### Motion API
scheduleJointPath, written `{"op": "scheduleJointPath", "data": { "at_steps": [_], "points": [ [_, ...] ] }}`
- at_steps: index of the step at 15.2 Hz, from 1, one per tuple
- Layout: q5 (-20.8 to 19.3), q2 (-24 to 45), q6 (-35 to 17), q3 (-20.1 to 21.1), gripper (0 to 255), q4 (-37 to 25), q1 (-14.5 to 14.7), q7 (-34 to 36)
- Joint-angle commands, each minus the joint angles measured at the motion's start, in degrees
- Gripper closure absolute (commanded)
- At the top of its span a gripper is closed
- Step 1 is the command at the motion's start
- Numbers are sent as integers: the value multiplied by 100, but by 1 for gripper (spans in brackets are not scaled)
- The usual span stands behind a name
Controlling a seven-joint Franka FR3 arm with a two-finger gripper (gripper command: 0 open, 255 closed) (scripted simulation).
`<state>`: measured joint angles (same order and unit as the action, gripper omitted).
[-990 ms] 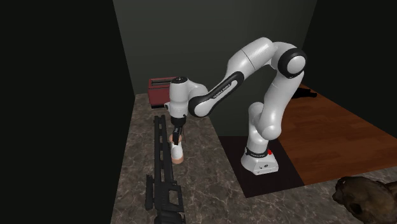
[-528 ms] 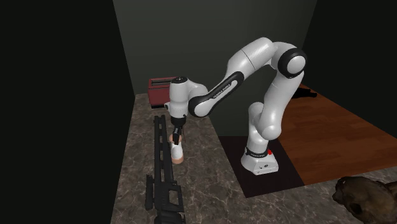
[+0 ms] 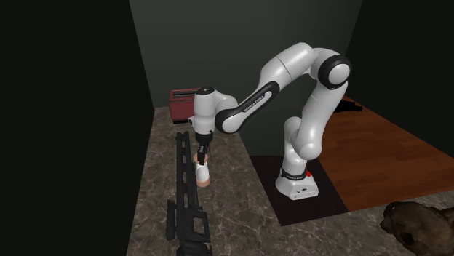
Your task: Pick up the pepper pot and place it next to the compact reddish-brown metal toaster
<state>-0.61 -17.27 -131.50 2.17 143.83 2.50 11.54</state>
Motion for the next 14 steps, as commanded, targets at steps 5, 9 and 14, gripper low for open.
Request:
{"op": "scheduleJointPath", "data": {
  "at_steps": [5,9,14],
  "points": [
    [11,-208,469,-7,255,-260,3,-17],
    [17,-334,803,-12,255,-469,5,-26],
    [22,-457,1213,-16,255,-755,6,-35]
  ]
}}
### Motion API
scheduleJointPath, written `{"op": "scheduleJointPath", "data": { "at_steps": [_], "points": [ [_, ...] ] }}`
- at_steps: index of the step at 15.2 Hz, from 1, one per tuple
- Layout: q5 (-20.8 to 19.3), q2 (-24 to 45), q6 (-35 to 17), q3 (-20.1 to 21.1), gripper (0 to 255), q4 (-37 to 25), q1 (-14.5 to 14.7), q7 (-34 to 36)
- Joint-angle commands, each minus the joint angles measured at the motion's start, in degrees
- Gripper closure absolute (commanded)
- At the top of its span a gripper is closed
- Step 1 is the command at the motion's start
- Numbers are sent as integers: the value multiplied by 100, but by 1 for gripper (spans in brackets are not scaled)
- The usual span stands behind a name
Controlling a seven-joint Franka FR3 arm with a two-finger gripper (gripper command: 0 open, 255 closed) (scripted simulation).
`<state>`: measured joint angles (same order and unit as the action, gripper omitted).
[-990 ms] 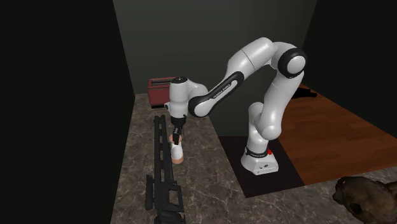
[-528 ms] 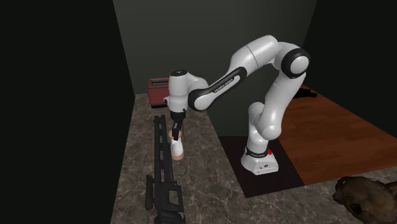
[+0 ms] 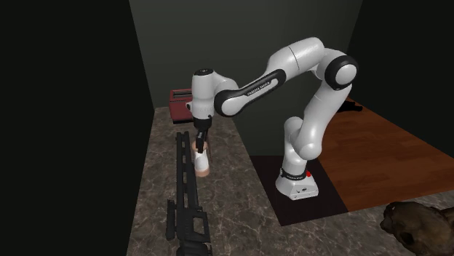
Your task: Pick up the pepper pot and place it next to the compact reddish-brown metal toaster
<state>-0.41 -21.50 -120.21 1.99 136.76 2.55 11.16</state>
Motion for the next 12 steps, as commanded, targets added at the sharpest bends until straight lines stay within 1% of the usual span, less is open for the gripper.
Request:
{"op": "scheduleJointPath", "data": {
  "at_steps": [1,12],
  "points": [
    [2,-55,164,1,255,-109,2,0],
    [7,-186,1034,-7,255,-847,1,-16]
  ]
}}
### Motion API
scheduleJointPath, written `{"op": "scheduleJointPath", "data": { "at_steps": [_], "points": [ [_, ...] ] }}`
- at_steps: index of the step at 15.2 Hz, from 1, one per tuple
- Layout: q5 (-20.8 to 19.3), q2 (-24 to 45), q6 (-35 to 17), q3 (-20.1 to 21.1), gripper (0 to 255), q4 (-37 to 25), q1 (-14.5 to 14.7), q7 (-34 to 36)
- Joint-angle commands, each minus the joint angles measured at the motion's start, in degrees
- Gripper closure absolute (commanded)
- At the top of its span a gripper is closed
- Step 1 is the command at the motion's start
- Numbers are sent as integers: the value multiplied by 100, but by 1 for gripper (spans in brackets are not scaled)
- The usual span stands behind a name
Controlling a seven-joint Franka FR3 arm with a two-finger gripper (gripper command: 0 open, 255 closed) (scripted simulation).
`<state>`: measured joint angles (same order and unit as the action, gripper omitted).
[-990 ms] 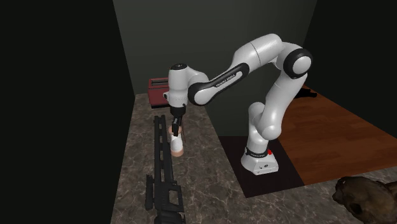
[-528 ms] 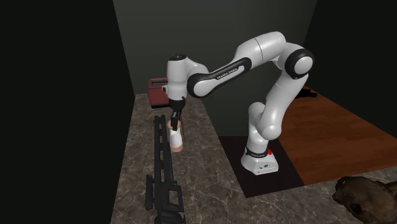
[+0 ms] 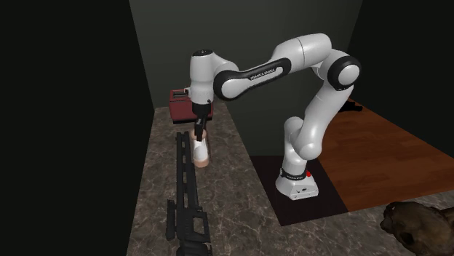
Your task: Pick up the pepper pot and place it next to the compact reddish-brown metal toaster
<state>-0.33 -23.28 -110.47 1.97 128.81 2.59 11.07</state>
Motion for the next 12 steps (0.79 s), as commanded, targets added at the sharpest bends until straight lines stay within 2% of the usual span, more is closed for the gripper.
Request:
{"op": "scheduleJointPath", "data": {
  "at_steps": [1,12],
  "points": [
    [-1,-12,139,-5,255,-126,-3,-9],
    [-2,27,982,-10,255,-1009,-6,-20]
  ]
}}
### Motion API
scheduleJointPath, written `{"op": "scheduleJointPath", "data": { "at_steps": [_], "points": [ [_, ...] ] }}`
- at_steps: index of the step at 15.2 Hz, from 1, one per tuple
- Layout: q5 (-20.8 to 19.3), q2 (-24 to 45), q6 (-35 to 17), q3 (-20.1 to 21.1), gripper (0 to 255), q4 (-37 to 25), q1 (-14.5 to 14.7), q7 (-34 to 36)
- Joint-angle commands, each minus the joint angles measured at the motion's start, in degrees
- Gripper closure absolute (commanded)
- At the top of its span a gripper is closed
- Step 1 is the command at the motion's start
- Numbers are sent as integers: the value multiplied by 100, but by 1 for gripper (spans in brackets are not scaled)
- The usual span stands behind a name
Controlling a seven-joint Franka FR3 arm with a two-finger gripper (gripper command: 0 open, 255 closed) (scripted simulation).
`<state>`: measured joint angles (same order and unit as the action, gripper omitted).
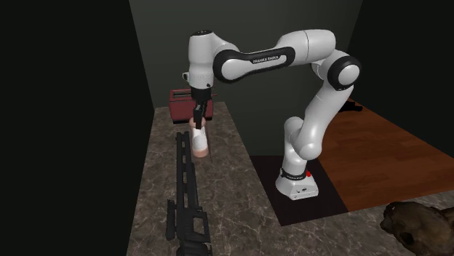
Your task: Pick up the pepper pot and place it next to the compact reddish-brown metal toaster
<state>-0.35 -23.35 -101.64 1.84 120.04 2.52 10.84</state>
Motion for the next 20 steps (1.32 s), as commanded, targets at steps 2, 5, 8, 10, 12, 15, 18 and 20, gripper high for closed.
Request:
{"op": "scheduleJointPath", "data": {
  "at_steps": [2,5,8,10,12,15,18,20],
  "points": [
    [-1,57,251,3,255,-308,0,2],
    [-2,101,480,2,255,-580,-1,-1],
    [-3,156,710,2,255,-865,-3,-3],
    [-5,199,864,2,255,-1062,-4,-4],
    [-6,247,1018,2,255,-1264,-4,-6],
    [-30,308,1135,-96,255,-1444,-52,-148],
    [-92,406,1121,-391,255,-1535,-189,-570],
    [-126,502,1114,-587,255,-1629,-279,-851]
  ]
}}
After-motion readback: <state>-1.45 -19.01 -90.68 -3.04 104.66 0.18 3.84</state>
